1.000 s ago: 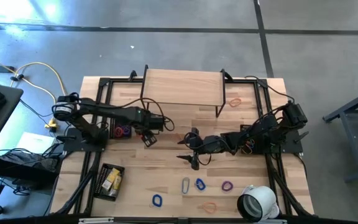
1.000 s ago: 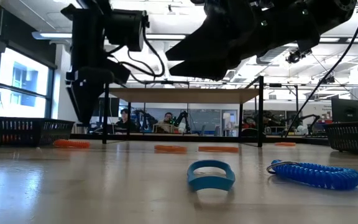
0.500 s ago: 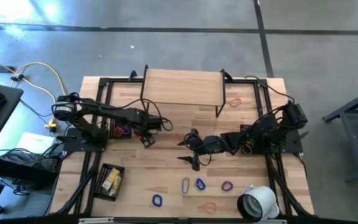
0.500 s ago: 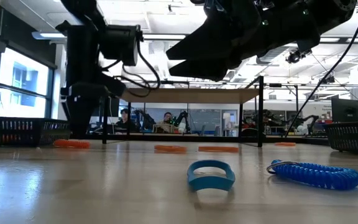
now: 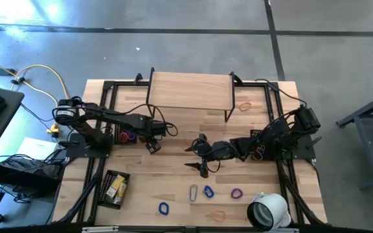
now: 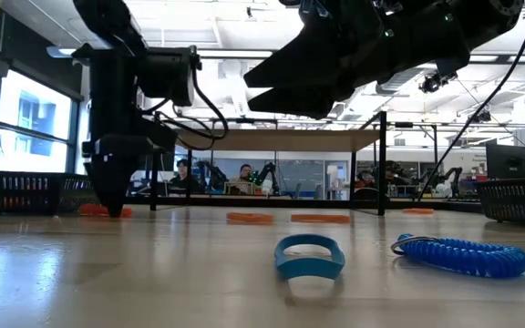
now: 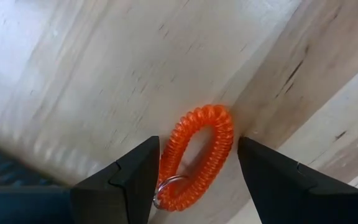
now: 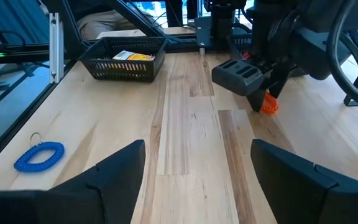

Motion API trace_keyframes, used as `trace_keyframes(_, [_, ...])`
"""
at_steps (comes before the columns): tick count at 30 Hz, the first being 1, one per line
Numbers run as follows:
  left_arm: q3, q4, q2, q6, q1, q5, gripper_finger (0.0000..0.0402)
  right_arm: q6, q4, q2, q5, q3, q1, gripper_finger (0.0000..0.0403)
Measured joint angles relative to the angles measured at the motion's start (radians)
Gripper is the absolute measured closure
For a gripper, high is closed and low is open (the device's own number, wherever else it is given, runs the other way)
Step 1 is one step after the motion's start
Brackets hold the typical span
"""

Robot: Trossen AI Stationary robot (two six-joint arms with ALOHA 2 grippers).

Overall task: Pick & Place Office Desk Supplies
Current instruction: Put the orange spring keychain into the top left black bin

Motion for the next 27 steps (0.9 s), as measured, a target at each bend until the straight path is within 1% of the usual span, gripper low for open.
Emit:
trace_keyframes(4, [-0.003, 0.0, 0.001, -0.005, 0.001, 0.053, 0.0197, 0.0, 0.0, 0.0, 0.0, 0.0, 0.0, 0.0121])
trace_keyframes(7, [-0.004, 0.0, 0.001, -0.025, 0.0, 0.056, 0.0223, 0.0, 0.0, 0.0, 0.003, 0.0, 0.0, 0.0121])
trace_keyframes(11, [-0.004, 0.0, 0.002, -0.035, -0.001, 0.061, 0.0286, 0.0, 0.0, 0.0, 0.003, 0.0, 0.0, 0.0121])
trace_keyframes(15, [-0.003, 0.007, 0.001, -0.11, -0.015, 0.041, 0.0359, -0.001, 0.0, 0.0, 0.003, 0.0, 0.0, 0.0121])
trace_keyframes(17, [0.003, 0.005, 0.001, -0.116, -0.036, 0.025, 0.0386, -0.002, 0.0, 0.0, 0.003, 0.0, 0.0, 0.0121])
trace_keyframes(20, [0.028, -0.017, -0.006, -0.146, -0.076, 0.021, 0.0391, -0.003, 0.0, 0.0, 0.003, 0.0, 0.0, 0.0121])
trace_keyframes(23, [0.091, -0.067, -0.032, -0.174, -0.125, 0.036, 0.0392, -0.004, 0.0, 0.0, 0.003, 0.0, 0.0, 0.0121])
trace_keyframes(27, [0.201, -0.216, -0.064, -0.23, -0.198, 0.029, 0.0394, -0.005, 0.0, 0.0, 0.004, 0.0, 0.0, 0.0121])
